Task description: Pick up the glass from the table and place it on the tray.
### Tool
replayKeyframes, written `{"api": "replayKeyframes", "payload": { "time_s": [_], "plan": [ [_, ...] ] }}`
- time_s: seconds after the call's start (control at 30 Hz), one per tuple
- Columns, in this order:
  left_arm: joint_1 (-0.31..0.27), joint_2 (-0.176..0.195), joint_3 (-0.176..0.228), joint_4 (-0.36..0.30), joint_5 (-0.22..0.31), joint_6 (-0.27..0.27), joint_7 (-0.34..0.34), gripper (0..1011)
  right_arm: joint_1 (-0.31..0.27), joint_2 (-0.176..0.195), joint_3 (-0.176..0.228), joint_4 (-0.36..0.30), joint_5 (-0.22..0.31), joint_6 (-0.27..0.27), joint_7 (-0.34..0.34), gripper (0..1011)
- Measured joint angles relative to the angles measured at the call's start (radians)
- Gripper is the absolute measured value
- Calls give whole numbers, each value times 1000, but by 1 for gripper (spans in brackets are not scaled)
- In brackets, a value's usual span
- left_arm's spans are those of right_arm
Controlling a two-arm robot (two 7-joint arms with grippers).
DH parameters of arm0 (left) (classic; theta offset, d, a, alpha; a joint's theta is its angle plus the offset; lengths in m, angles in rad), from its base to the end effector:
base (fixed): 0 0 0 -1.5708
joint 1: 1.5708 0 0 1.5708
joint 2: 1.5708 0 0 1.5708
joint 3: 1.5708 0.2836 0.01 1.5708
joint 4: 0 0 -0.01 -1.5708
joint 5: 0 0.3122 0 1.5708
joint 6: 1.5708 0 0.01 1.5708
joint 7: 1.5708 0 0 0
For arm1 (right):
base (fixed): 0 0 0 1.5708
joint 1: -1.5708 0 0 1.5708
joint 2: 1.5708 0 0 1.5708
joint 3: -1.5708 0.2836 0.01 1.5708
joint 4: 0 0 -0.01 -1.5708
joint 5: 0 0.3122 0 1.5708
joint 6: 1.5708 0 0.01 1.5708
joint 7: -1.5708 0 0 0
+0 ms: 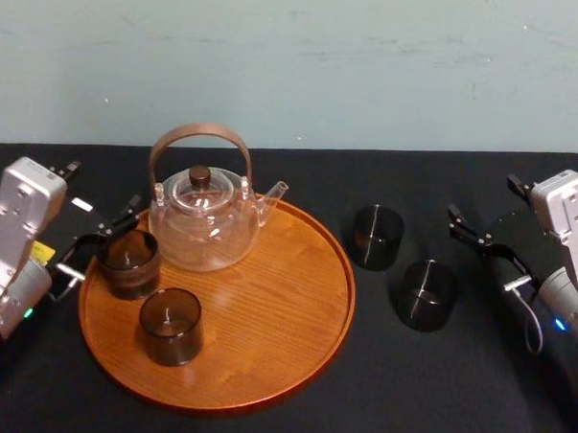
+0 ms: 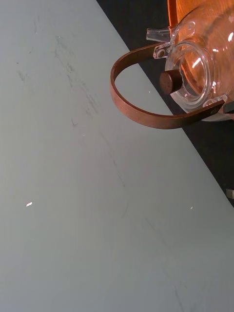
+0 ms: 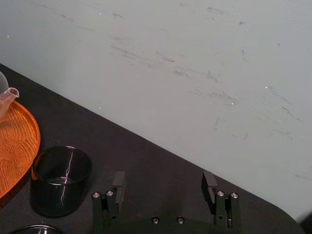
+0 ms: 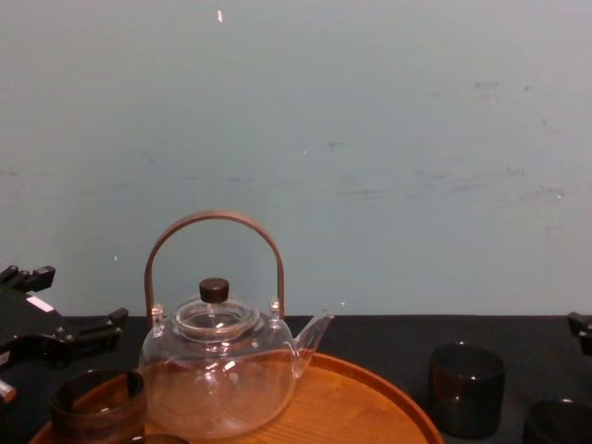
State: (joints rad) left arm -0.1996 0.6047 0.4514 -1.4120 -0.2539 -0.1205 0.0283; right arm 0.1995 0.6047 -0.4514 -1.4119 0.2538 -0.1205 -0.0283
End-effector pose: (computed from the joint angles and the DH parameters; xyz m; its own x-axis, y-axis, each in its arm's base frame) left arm 0.3603 0.0781 -0.2977 0.2922 0.8803 0.3738 -0.9553 0.2873 0.0702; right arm 0.3602 -0.0782 -0.2978 0.2923 -0.8802 0.3738 0.9553 0.2873 -0.0704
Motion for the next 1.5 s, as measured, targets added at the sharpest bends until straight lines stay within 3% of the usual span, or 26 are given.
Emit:
{"api": "replayKeyframes", "payload": {
  "time_s": [1.5],
  "plan": [
    [0, 0, 0, 0, 0, 0, 0, 1001, 0, 0, 0, 0, 0, 0, 0, 1002]
  ]
}}
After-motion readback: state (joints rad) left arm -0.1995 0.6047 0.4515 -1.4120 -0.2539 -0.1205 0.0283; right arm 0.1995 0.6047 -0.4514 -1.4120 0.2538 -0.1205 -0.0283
